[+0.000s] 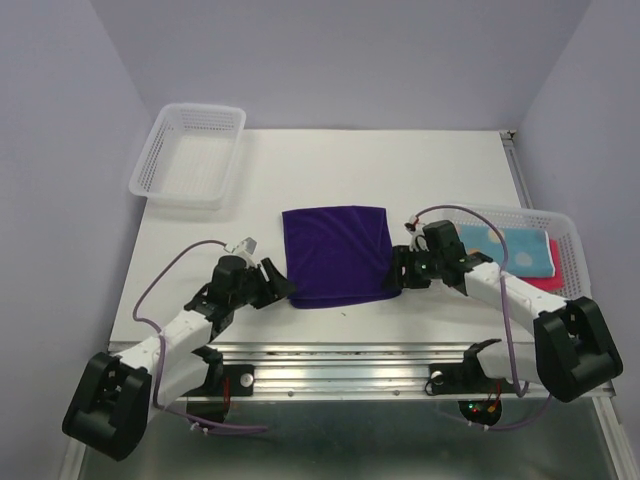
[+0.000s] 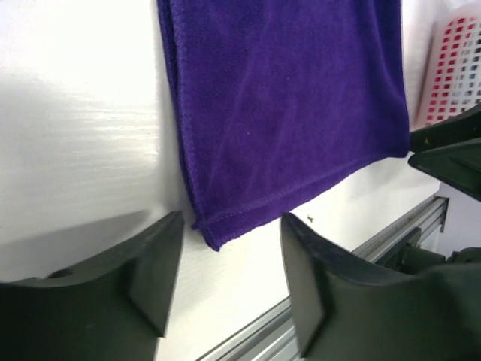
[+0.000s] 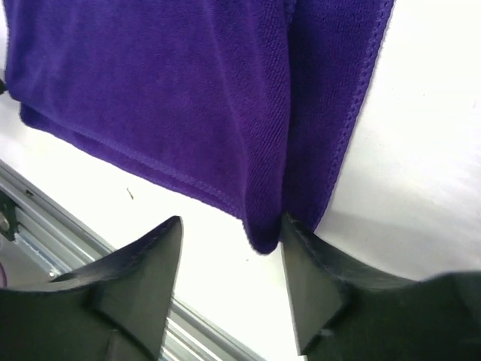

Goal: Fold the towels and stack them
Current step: Fold the towel

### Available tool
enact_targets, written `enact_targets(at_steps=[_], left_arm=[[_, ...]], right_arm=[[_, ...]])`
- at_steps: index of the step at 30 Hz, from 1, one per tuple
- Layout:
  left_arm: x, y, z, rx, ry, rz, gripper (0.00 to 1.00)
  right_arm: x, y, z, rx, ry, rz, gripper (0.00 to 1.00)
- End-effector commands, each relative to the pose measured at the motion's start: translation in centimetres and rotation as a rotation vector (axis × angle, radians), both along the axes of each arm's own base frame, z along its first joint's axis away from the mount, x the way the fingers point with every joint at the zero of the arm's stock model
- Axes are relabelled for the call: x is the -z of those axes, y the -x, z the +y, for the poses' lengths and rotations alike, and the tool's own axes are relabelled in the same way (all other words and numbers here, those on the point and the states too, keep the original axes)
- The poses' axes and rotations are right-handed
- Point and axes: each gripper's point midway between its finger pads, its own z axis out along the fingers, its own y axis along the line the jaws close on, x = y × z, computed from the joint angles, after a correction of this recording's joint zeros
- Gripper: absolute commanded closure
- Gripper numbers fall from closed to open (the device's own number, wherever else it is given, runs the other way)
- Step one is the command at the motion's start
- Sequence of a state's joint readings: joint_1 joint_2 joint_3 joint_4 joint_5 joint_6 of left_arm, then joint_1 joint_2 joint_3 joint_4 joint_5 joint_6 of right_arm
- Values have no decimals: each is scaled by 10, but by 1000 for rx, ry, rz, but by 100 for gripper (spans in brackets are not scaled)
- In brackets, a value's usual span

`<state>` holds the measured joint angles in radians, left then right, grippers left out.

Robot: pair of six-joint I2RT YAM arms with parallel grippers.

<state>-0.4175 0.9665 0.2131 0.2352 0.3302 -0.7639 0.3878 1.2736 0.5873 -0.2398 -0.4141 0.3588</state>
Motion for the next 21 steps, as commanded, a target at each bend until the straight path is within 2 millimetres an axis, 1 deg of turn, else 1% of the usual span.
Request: enact_targets(at_steps=[1,2,3,4,5,7,8,9,10,11,12,13,14,15,16,17,18,19,20,21], left_arm=[[-17,1,-2,27,6,-56,29],[-29,-6,-2,14,7,-91,22],[-33,-8,0,2,3,-101,7],[-37,-11,1,-15,8,-110,1],[-43,-19,3,-44,0,-129,1],[-52,-30,3,-66,-13,-149,1],[-50,-35,4,-73,-38,-139,1],[-63,-50,6,-103,-53,-173,1],[-66,-57,7,-115,-74,-174,1],[-55,-66,12,-138,-132,-148,1],[-73,-81,9,-142,-137,-178,1],[-73,-89,11,-150,-159,-172,1],[-64,-98,11,-155,-188,-147,1],[-77,-116,13,-170,-193,-184,1],[-79,-125,13,-172,-200,-188,1],[-63,-133,15,-174,-223,-143,1],[-76,-148,12,-164,-212,-165,2],[-76,-158,15,-172,-214,-162,2],[-62,-165,14,-163,-229,-129,2],[-72,-179,10,-158,-225,-153,3]], right_arm=[[-28,-7,4,-12,-13,-78,35],[-34,-7,3,-13,-8,-90,31],[-38,-10,3,-10,-1,-104,12],[-49,-17,4,-12,-3,-137,0],[-53,-20,5,-16,0,-150,0],[-63,-29,8,-24,-7,-180,0],[-76,-40,12,-24,-15,-217,0],[-77,-48,13,-19,-2,-218,0],[-79,-56,14,-10,11,-226,0],[-96,-73,16,6,14,-274,0],[-100,-83,16,21,30,-291,0],[-91,-96,12,51,78,-285,0],[-95,-108,10,92,93,-292,0],[-94,-129,6,142,143,-303,0],[-95,-139,5,159,164,-312,0],[-89,-147,3,170,200,-301,0],[-102,-165,3,197,222,-336,0],[-98,-172,1,203,248,-324,0],[-73,-178,-3,203,309,-270,0],[-72,-187,-5,218,333,-273,0]])
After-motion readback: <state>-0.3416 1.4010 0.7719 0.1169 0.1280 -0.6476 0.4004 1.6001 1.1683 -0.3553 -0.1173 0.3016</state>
